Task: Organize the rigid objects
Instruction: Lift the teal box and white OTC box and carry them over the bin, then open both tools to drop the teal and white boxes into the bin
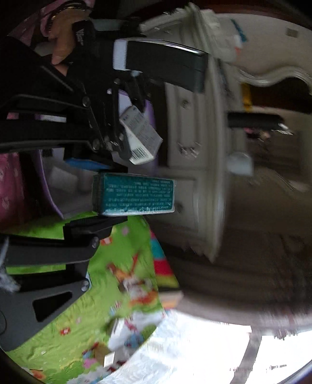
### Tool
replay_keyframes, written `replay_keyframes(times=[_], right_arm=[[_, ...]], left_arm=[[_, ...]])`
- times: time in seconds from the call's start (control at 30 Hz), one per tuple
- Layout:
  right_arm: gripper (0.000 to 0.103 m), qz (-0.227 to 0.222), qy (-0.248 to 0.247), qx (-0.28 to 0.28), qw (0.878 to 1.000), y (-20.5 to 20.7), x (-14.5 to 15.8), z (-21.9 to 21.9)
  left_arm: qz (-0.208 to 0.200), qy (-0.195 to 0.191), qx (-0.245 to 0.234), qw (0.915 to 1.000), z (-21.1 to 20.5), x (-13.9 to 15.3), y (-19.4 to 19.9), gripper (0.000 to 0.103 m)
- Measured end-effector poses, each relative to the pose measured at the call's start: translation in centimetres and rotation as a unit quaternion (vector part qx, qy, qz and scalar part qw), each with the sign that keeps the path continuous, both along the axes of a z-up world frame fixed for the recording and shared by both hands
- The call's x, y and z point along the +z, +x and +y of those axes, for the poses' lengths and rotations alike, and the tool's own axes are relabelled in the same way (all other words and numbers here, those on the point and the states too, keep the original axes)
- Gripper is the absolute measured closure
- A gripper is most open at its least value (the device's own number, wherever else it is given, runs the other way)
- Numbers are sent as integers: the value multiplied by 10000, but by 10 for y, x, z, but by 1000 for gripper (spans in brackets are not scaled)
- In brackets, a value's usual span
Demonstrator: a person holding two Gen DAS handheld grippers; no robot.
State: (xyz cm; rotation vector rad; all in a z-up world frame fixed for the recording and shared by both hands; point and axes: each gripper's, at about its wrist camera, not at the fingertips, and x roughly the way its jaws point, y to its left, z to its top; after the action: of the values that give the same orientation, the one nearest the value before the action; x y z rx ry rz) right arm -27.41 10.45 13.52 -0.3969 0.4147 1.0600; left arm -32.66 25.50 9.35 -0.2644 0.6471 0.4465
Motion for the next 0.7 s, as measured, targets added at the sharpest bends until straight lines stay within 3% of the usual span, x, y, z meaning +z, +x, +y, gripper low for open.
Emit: replay_keyframes(times=[0.23,0.63,0.67,0.7], right_arm=[[66,195,-798,533,9952,-20,-40,45],[66,1024,-1205,1070,9816,-19,-85,69],[66,1092,-1203,1159,9799,-20,-86,70],[63,1151,-1182,1239,9785,-20,-86,69]], left_arm=[[614,-366,526,9961,33,-36,-11,61],[1252,-597,1243,9825,65,-70,-20,61],[1318,-560,1322,9808,67,-70,-18,59],[1379,-540,1422,9787,68,-70,-17,48]])
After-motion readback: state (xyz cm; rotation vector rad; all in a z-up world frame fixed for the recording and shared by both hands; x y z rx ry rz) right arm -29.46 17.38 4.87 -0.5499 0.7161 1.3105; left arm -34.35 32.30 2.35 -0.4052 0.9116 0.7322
